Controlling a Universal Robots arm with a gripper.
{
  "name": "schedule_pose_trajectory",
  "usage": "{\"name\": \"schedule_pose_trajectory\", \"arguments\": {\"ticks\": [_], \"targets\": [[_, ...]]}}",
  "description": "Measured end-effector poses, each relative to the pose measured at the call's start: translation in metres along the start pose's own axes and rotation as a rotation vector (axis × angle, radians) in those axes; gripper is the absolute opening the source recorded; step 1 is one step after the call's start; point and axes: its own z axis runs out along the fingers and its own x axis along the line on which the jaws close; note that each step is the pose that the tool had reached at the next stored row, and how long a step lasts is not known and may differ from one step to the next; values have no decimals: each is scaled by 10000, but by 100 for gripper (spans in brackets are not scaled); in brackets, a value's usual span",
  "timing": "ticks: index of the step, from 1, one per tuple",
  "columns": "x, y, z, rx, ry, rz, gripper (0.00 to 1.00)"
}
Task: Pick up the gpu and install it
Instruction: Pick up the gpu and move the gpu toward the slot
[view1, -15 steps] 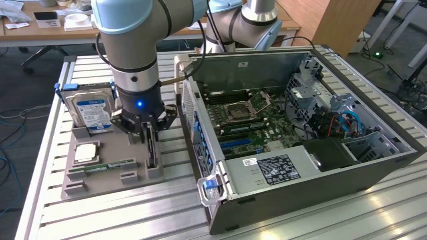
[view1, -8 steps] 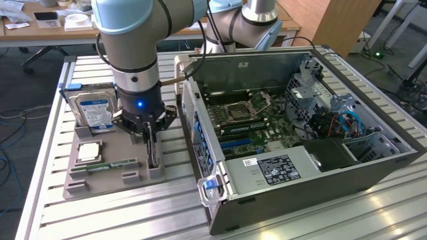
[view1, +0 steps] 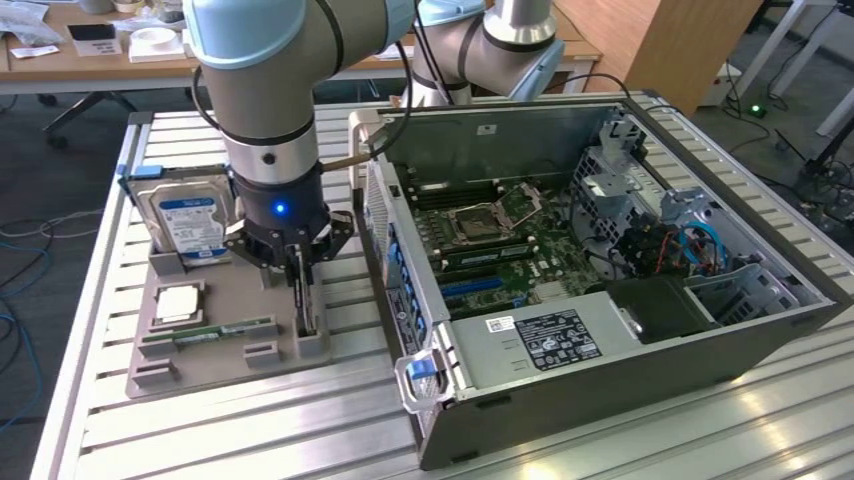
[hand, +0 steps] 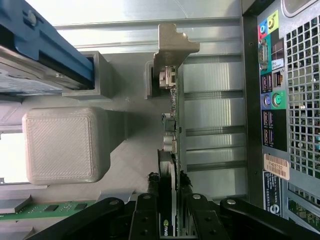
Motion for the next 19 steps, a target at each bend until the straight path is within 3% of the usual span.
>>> {"name": "schedule_pose_trajectory", "arguments": {"ticks": [10,19], "targets": [[0,0,0,0,2,-47,26],[0,0,0,-9,14,-403,26]]}}
